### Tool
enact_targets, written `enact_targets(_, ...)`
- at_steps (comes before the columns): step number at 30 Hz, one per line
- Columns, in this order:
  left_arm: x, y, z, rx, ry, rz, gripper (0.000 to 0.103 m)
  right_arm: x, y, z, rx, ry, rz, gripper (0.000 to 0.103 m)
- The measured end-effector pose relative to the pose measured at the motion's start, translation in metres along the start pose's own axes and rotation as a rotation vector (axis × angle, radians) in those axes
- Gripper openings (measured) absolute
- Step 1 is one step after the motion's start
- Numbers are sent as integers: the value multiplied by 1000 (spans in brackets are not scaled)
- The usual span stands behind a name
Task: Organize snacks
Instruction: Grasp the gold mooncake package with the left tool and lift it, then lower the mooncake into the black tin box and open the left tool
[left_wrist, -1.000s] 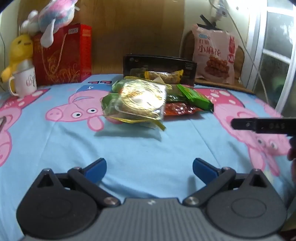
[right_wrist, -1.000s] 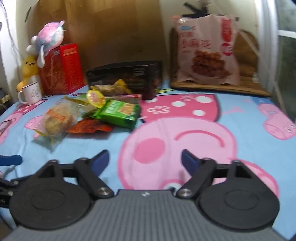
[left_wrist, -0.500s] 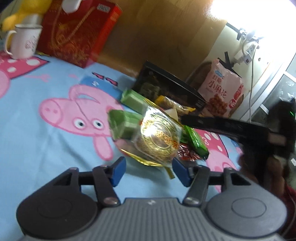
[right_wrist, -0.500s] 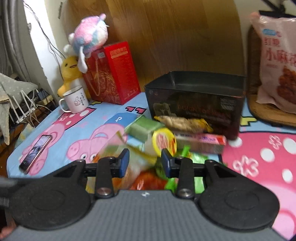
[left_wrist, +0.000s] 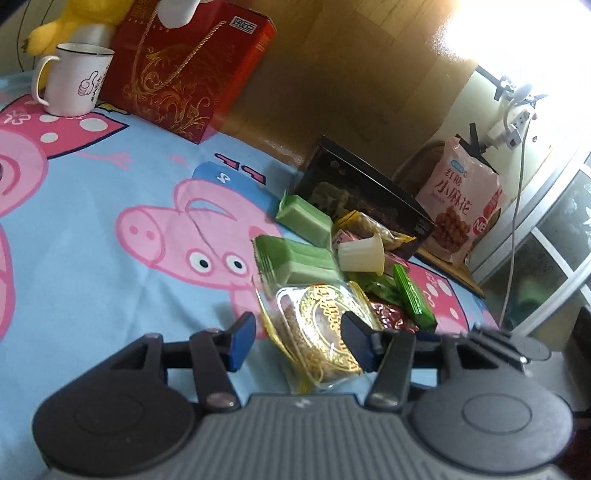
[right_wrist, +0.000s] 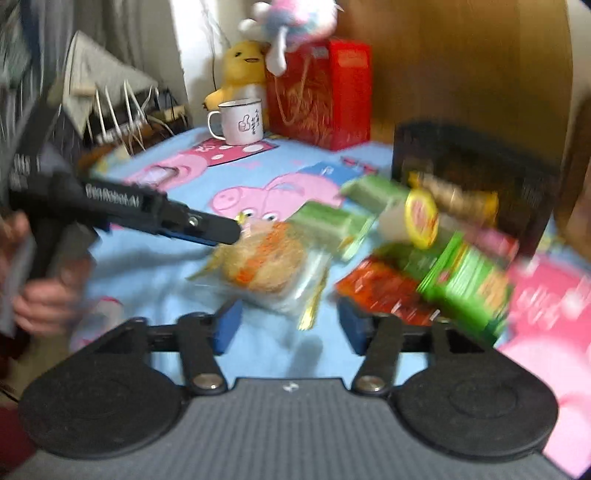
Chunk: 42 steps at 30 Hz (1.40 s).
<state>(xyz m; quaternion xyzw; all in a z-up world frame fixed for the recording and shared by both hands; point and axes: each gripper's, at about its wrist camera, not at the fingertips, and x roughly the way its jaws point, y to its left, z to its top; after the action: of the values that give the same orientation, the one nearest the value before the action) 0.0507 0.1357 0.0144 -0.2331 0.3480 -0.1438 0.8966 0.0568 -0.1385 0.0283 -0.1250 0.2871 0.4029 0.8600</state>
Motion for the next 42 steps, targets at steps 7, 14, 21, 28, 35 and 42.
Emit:
enact_targets(7, 17, -18, -12, 68, 71, 33, 49, 33, -1, -9, -107, 58, 41, 72)
enact_targets(14, 11, -33, -11, 98, 61, 23, 41, 19, 1, -7, -64, -13, 30, 42)
enact_targets(21, 13, -68, 9, 196, 23, -10, 41, -7, -8, -1, -49, -107, -38, 42)
enact_targets(28, 67, -125, 93, 343, -27, -25, 41, -6, -80, 49, 81, -204, -143, 42)
enact_targets(35, 164, -149, 163, 356, 7, 25, 41, 47, -176, 102, 279, -134, -203, 42)
enact_targets(42, 199, -129, 160, 340, 38, 78, 40, 81, -194, 108, 284, -78, -248, 46)
